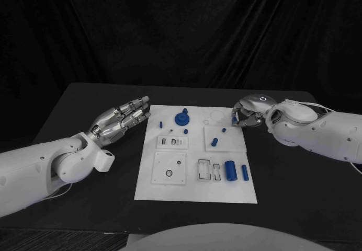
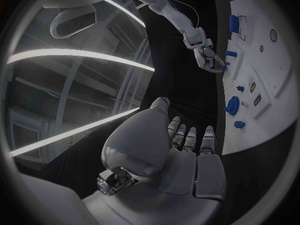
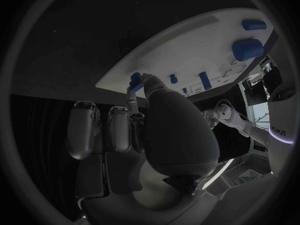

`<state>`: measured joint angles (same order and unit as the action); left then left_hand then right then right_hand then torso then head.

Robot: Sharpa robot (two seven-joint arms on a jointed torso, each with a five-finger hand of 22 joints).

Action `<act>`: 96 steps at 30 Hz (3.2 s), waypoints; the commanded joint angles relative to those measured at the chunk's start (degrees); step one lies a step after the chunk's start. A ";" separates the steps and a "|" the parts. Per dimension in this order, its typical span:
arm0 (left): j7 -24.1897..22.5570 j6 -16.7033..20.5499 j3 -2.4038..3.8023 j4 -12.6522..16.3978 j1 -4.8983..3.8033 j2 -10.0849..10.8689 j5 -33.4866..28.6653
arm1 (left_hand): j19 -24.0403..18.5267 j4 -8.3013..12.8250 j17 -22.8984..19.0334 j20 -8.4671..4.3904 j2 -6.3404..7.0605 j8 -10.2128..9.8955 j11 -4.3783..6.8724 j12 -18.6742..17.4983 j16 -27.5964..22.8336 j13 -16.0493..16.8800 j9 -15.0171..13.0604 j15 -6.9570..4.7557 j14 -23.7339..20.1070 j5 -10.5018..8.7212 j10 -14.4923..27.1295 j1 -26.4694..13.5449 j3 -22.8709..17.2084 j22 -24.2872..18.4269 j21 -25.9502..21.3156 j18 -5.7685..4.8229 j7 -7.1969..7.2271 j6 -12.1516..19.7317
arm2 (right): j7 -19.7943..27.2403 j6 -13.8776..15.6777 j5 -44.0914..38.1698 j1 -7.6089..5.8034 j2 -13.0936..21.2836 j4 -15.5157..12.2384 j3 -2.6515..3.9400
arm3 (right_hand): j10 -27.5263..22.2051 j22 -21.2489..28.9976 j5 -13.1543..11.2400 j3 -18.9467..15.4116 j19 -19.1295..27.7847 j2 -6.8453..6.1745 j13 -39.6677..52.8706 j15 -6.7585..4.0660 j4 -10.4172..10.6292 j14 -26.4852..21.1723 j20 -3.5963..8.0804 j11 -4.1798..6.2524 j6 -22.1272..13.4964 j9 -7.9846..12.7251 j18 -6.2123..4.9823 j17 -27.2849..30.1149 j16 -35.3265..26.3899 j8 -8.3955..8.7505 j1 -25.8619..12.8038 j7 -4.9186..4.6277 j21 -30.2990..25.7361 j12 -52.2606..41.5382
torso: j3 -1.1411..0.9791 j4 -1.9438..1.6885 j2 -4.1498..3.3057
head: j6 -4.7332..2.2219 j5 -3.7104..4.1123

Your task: Assemble the parts on the task board

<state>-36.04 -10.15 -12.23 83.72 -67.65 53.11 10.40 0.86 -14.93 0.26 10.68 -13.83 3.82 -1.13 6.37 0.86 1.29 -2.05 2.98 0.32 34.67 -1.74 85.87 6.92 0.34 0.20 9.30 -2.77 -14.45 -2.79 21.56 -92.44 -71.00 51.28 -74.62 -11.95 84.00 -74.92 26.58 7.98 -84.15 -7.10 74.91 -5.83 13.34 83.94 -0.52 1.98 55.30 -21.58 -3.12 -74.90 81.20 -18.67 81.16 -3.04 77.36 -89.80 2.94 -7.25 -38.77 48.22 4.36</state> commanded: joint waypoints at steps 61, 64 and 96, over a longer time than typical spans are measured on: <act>0.89 -1.35 0.05 -0.10 0.03 -1.43 -0.04 | -0.10 0.39 0.07 0.38 0.22 0.21 -0.27 0.13 0.21 -0.05 -0.08 0.31 -0.03 0.65 0.22 0.58 -0.58 0.06 0.31 1.09 -0.26 -0.24 | -4.84 -7.91 -0.40 0.16 -15.11 -7.75 0.06 | 6.00 -7.99 -0.65 0.43 0.27 0.74 15.09 1.77 -1.24 3.37 -1.36 -1.98 -0.64 -0.86 -0.67 -0.02 -2.26 0.19 -1.19 -1.43 -3.20 -0.20 | 0.09 -0.07 -0.08 | 1.58 -0.66; 0.89 -1.37 0.05 -0.12 0.03 -1.45 -0.04 | -0.10 0.44 0.07 0.38 0.24 0.21 -0.28 0.13 0.20 -0.05 -0.08 0.31 -0.03 0.70 0.22 0.61 -0.61 0.06 0.31 1.09 -0.27 -0.24 | -4.92 -8.14 -0.40 0.17 -15.19 -7.71 0.06 | 6.00 -7.96 -0.78 0.42 0.28 0.75 15.09 1.83 -1.27 3.36 -1.43 -2.04 -0.80 -0.84 -0.69 0.08 -2.32 0.30 -1.33 -1.50 -3.29 -0.20 | 0.08 -0.07 -0.08 | 1.58 -0.67; 1.19 -2.08 0.05 -0.24 0.03 -1.87 -0.04 | -0.19 0.74 0.01 0.38 0.26 0.03 -0.35 -0.14 0.02 -0.11 0.01 0.23 -0.09 0.81 0.35 0.72 -0.89 0.02 0.25 1.07 -0.32 0.33 | -4.81 -10.12 -0.40 0.44 -15.83 -7.08 0.06 | 6.00 -7.98 -14.88 -1.72 0.07 -0.92 15.09 1.70 -2.52 3.25 -1.55 -1.76 -13.44 4.02 -0.85 1.25 -2.48 7.25 -4.83 -2.39 -4.52 -0.20 | -0.05 -0.04 -0.10 | 1.78 -0.52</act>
<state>-34.31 -11.45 -12.24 83.42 -67.64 51.35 10.41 0.86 -14.21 0.26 10.67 -13.60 3.82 -1.34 6.37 0.86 1.25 -2.05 2.98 0.33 35.12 -1.53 86.09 6.21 0.32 0.20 9.30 -2.98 -14.24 -6.97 11.93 -92.49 -70.72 35.42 -81.62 -11.92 83.95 -74.92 12.52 6.72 -83.93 -7.84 74.91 -4.13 10.82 83.99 -1.96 -0.03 42.35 -17.83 -3.11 -73.71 78.97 -11.68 76.57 -5.50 73.21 -89.80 2.91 -7.28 -38.85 50.01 3.80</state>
